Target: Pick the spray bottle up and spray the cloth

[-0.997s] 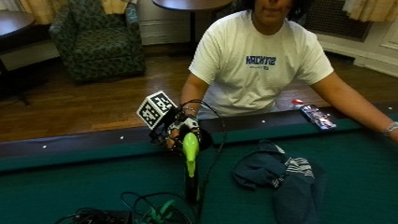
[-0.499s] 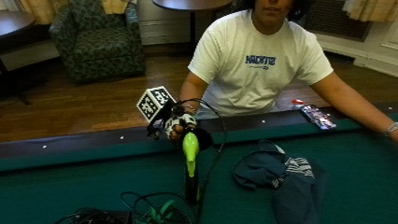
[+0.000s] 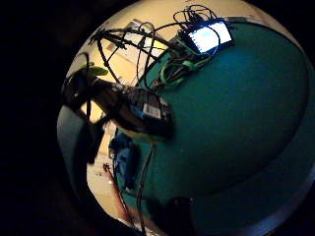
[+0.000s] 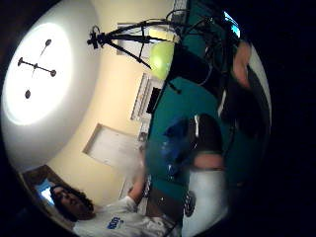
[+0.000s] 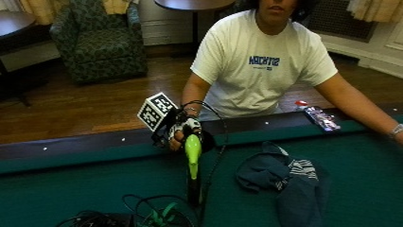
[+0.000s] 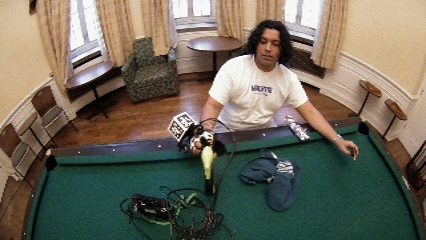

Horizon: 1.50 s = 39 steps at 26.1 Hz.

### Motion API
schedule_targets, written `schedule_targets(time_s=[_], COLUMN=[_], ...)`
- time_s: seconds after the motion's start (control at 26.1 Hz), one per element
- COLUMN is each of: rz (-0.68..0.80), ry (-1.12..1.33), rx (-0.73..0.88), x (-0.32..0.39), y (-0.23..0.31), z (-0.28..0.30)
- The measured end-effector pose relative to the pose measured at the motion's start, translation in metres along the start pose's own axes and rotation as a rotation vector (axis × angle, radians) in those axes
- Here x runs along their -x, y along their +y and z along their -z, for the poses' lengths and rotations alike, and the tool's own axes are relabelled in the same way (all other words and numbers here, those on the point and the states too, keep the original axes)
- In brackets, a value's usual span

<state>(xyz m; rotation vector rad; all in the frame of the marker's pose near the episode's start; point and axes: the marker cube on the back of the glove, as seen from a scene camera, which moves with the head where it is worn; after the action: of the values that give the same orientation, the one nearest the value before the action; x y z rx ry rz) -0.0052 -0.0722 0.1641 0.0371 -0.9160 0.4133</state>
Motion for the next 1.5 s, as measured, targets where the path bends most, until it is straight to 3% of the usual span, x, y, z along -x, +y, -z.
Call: schedule_targets(time_s=[0.88, 1.5], rz=[-0.147, -0.176], ry=[-0.231, -0.206], rx=[0.152, 0.043], x=[-0.001, 0.021], y=[-0.069, -0.105], z=[-0.069, -0.087])
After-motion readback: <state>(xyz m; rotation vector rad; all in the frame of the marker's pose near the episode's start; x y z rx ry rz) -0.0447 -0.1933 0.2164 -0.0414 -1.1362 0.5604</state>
